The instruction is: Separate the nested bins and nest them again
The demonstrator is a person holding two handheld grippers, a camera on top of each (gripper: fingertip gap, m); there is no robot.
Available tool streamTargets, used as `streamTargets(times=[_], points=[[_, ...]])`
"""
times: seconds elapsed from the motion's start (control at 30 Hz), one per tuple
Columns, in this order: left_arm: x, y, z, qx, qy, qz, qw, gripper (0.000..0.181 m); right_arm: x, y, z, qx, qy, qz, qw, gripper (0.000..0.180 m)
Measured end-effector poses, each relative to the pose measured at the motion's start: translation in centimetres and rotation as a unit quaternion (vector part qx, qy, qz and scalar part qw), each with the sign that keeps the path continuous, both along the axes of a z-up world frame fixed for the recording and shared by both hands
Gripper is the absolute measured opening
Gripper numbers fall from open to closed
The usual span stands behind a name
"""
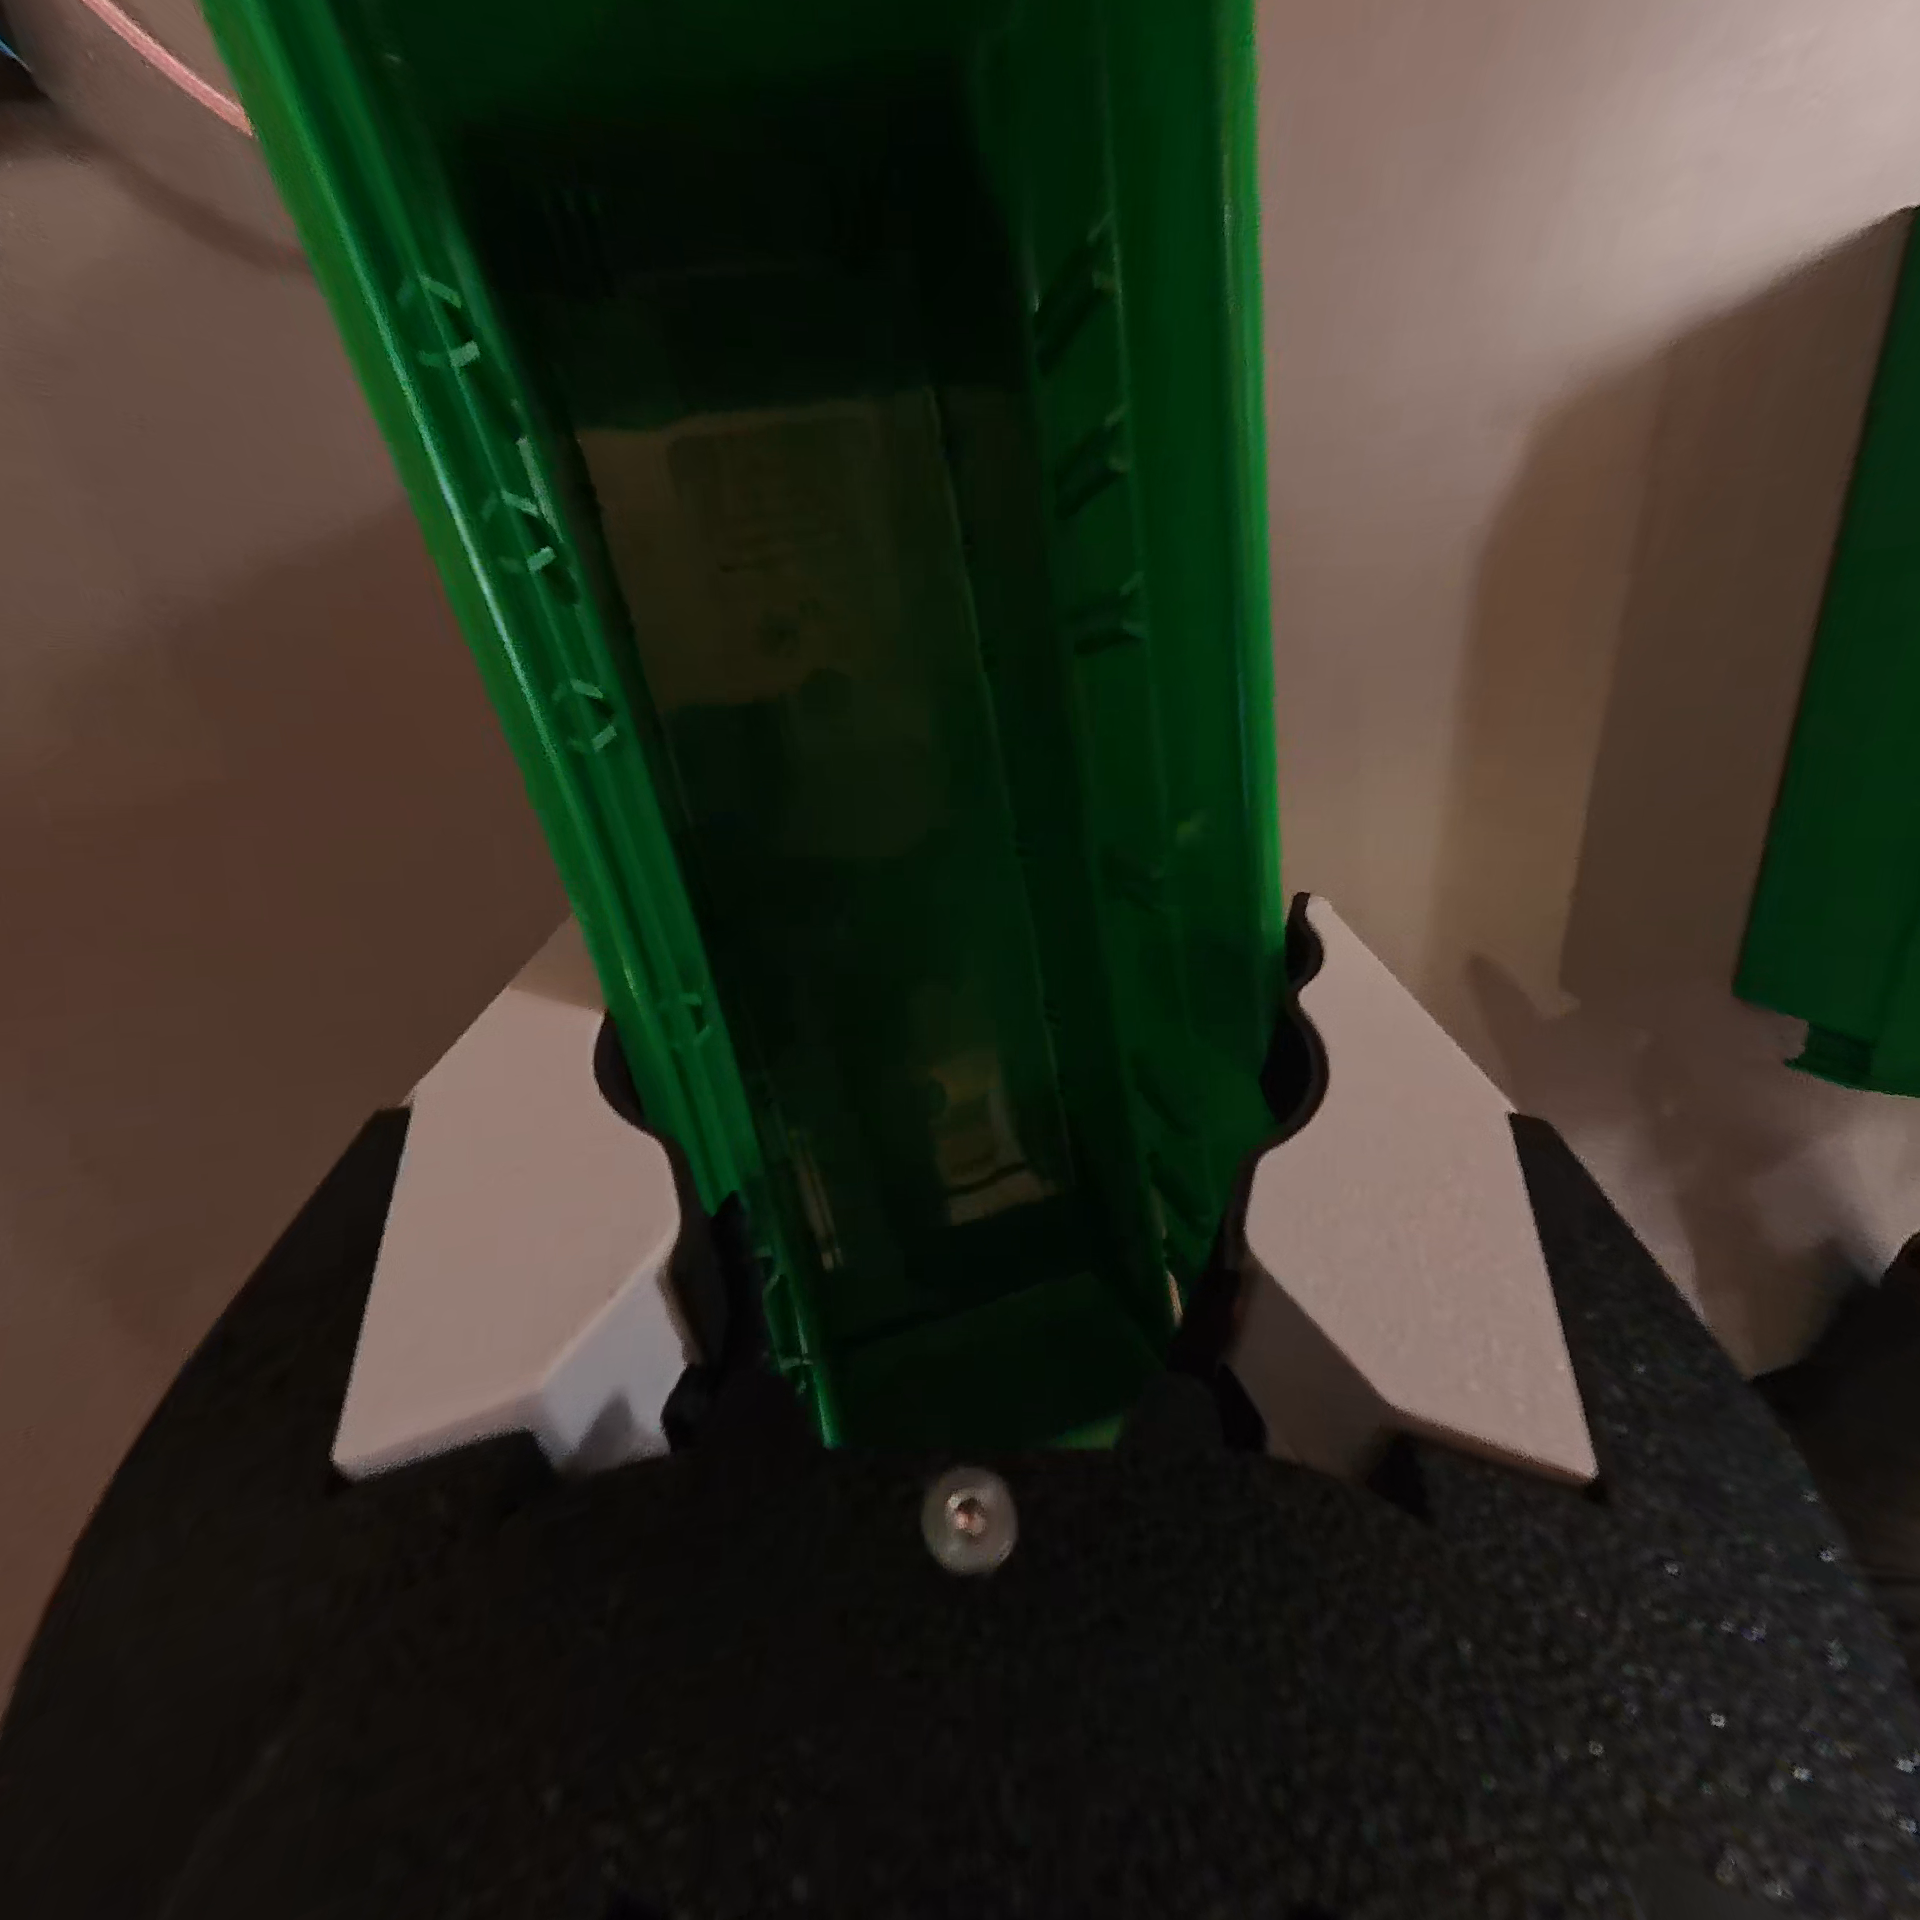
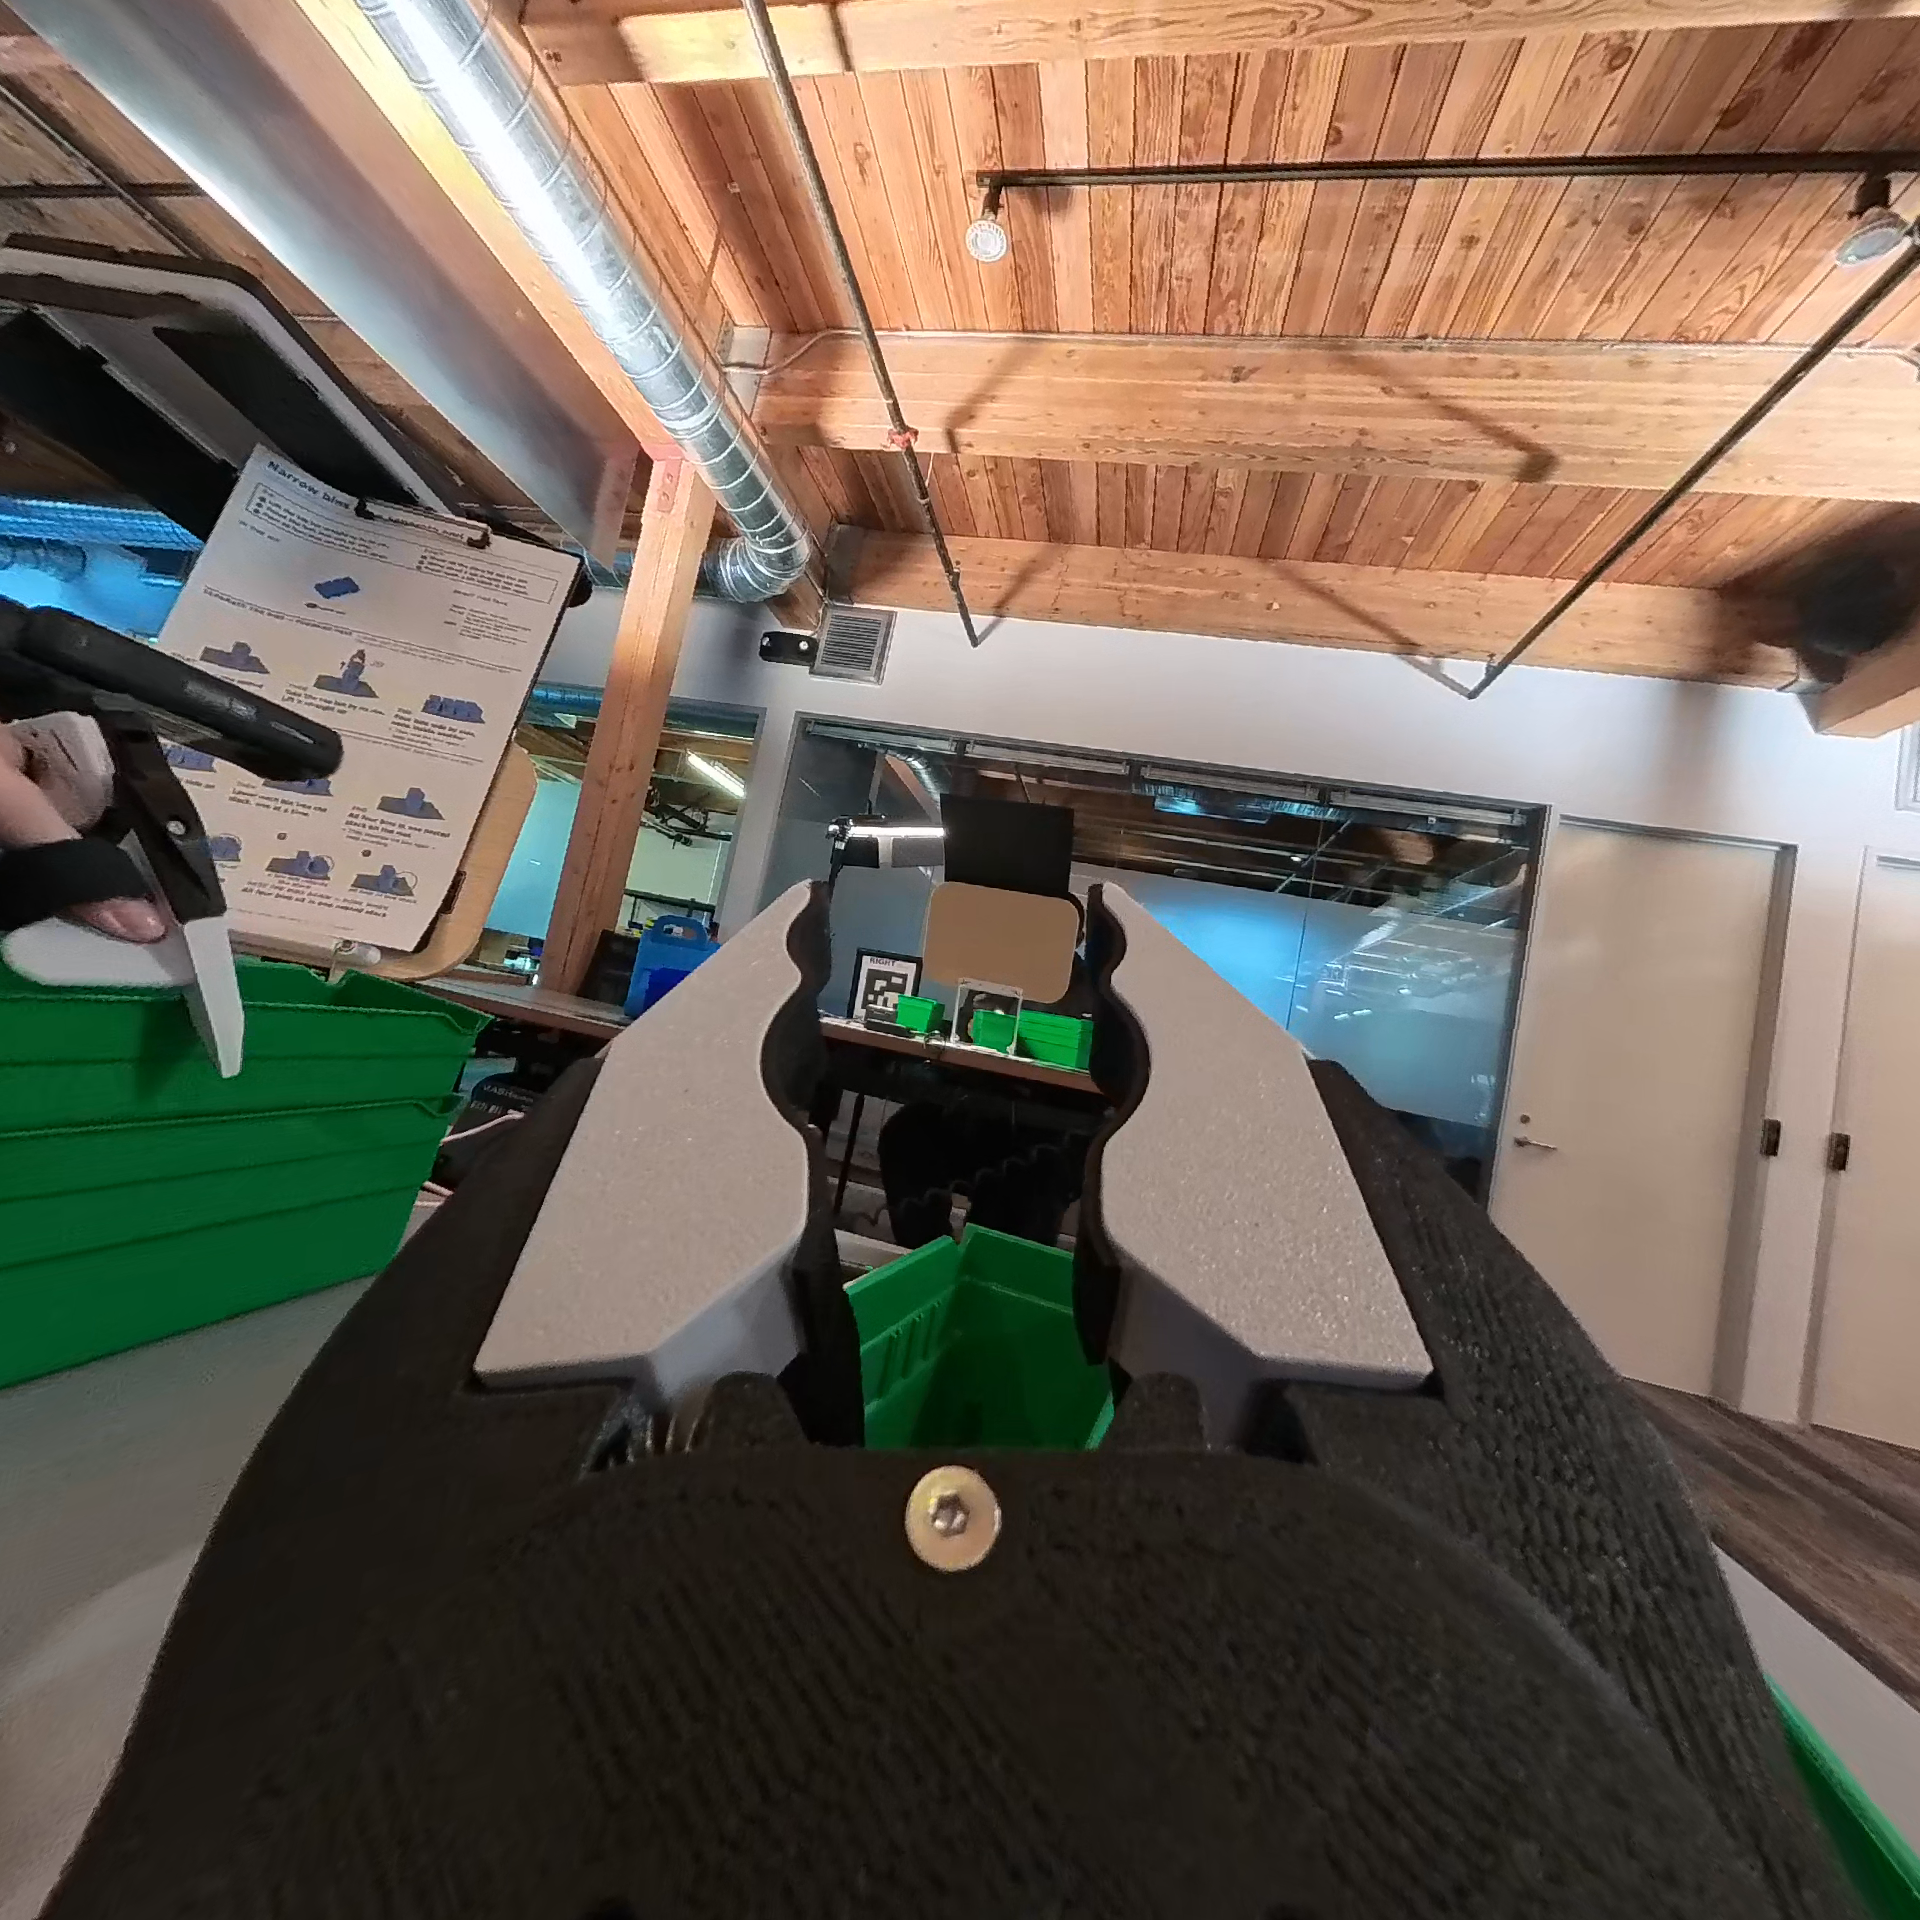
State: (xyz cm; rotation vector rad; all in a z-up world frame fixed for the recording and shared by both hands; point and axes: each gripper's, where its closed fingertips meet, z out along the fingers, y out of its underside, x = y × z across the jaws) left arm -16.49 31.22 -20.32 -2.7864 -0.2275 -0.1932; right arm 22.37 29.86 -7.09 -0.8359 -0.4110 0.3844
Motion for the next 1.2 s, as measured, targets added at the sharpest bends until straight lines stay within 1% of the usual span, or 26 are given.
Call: streamTargets(times=[0.03,0.13,0.2,0.27,0.4,0.47,0.57,0.63,0.7,0.73,0.8,0.87,0.97,1.07,1.2], points=[[0.0,0.1,0.0,0.000,0.001,0.002,1.000,0.120,0.0,0.0,0.0,0.000,0.000,0.001,1.000,0.048],[-0.1,-0.1,-0.3,-0.006,0.002,0.013,1.000,0.135,0.0,0.0,0.0,-0.001,0.001,0.002,1.000,0.048],[0.0,0.5,0.3,0.019,-0.012,0.023,0.999,0.142,0.0,0.0,0.0,-0.002,0.001,0.003,1.000,0.048],[0.0,1.1,1.7,0.049,-0.021,0.027,0.998,0.145,-0.1,0.0,0.0,-0.003,0.001,0.004,1.000,0.048],[-0.2,0.9,3.6,0.049,-0.005,0.019,0.999,0.145,0.0,0.0,0.0,-0.002,0.003,0.004,1.000,0.048],[0.4,1.3,4.8,0.067,-0.005,0.010,0.998,0.145,0.2,0.0,0.1,0.001,0.004,0.000,1.000,0.049],[4.1,3.5,7.1,0.134,-0.047,-0.024,0.990,0.149,1.2,-0.2,0.5,0.015,0.011,-0.023,1.000,0.049],[8.6,5.5,8.8,0.190,-0.107,-0.052,0.975,0.149,2.6,-0.3,0.8,0.034,0.020,-0.054,0.998,0.050],[14.0,6.9,9.5,0.209,-0.168,-0.084,0.960,0.151,4.7,-0.3,0.9,0.049,0.027,-0.100,0.993,0.051],[16.8,7.3,9.1,0.198,-0.191,-0.098,0.956,0.154,6.0,-0.3,1.0,0.058,0.033,-0.126,0.990,0.051],[21.8,7.7,7.3,0.153,-0.204,-0.128,0.958,0.159,8.4,-0.5,0.9,0.074,0.039,-0.172,0.982,0.052],[26.0,8.5,5.1,0.119,-0.184,-0.154,0.963,0.160,10.7,-0.4,0.6,0.075,0.044,-0.208,0.974,0.052],[31.1,9.7,2.1,0.079,-0.157,-0.167,0.970,0.159,13.2,0.3,-0.2,0.053,0.064,-0.224,0.971,0.054],[34.3,10.5,-0.3,0.032,-0.134,-0.158,0.978,0.159,14.6,0.8,-0.3,0.039,0.085,-0.221,0.971,0.056],[35.8,10.8,-2.7,-0.018,-0.080,-0.144,0.986,0.160,15.2,0.8,-0.2,0.035,0.106,-0.209,0.972,0.057]])
